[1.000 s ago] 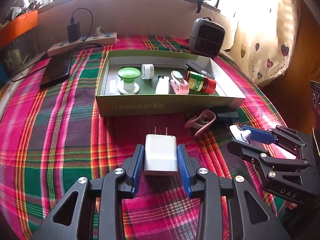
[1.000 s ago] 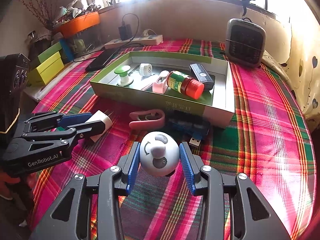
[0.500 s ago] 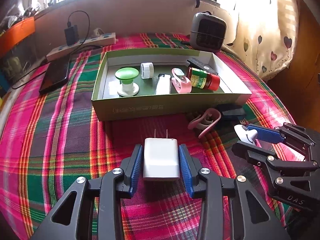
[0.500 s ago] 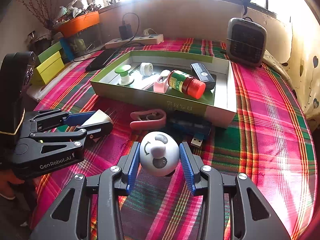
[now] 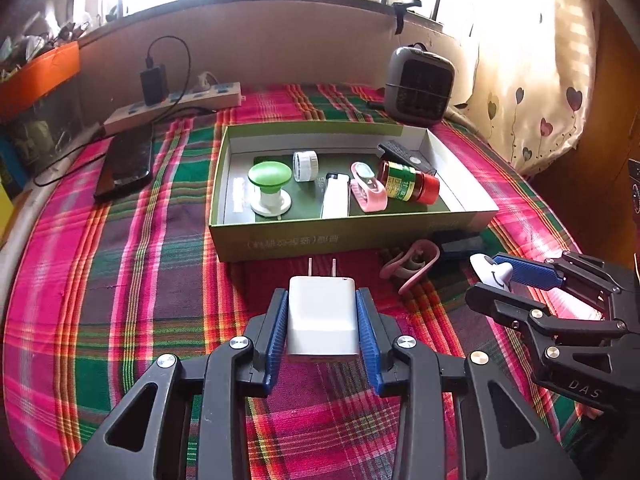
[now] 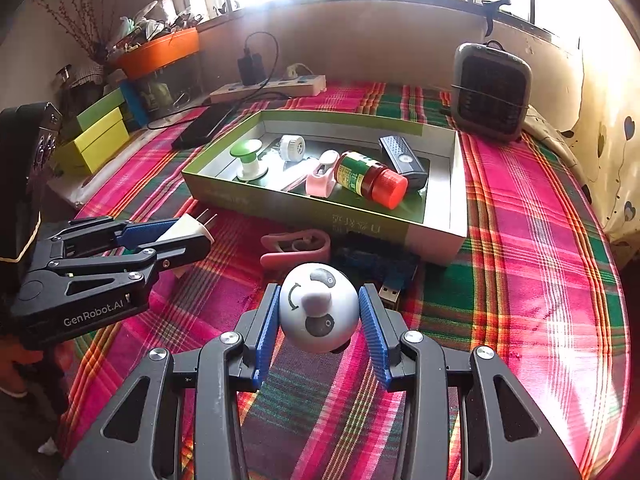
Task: Organize rigid objects
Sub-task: 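Lift the white charger toward the tray with the left gripper while the right holds the toy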
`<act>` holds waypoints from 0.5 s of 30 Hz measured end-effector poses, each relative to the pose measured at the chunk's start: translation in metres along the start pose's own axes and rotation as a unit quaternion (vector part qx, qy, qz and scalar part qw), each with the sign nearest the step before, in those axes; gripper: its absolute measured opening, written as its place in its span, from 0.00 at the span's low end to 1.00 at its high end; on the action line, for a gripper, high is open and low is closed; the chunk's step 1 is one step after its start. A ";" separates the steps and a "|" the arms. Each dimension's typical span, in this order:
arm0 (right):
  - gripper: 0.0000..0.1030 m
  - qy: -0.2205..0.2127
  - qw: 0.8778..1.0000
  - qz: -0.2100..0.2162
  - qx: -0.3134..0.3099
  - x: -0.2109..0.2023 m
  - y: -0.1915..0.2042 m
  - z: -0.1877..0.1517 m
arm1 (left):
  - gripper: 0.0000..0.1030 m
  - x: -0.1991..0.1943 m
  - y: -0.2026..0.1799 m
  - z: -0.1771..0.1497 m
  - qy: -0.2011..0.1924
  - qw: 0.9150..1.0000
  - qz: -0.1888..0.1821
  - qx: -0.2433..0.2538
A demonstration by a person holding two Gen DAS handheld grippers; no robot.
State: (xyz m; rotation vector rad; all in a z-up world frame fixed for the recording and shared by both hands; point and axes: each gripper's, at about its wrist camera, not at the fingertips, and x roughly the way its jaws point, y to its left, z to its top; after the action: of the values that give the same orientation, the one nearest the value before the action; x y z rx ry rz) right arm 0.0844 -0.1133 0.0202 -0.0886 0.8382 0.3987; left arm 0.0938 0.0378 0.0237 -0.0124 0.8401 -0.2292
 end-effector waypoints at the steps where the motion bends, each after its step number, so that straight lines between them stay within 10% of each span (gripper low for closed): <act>1: 0.40 -0.002 1.000 -0.001 -0.002 -0.001 0.000 0.002 | 0.31 -0.001 0.001 0.002 -0.001 1.000 -0.003 -0.002; 15: 0.40 -0.020 1.000 -0.010 0.001 -0.001 -0.010 0.037 | 0.31 0.005 0.007 0.044 -0.017 1.000 -0.013 0.003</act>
State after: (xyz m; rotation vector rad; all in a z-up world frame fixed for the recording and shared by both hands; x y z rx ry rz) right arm 0.1138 -0.1144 0.0445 -0.0866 0.7980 0.3802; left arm 0.1310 0.0396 0.0487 -0.0228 0.8062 -0.2557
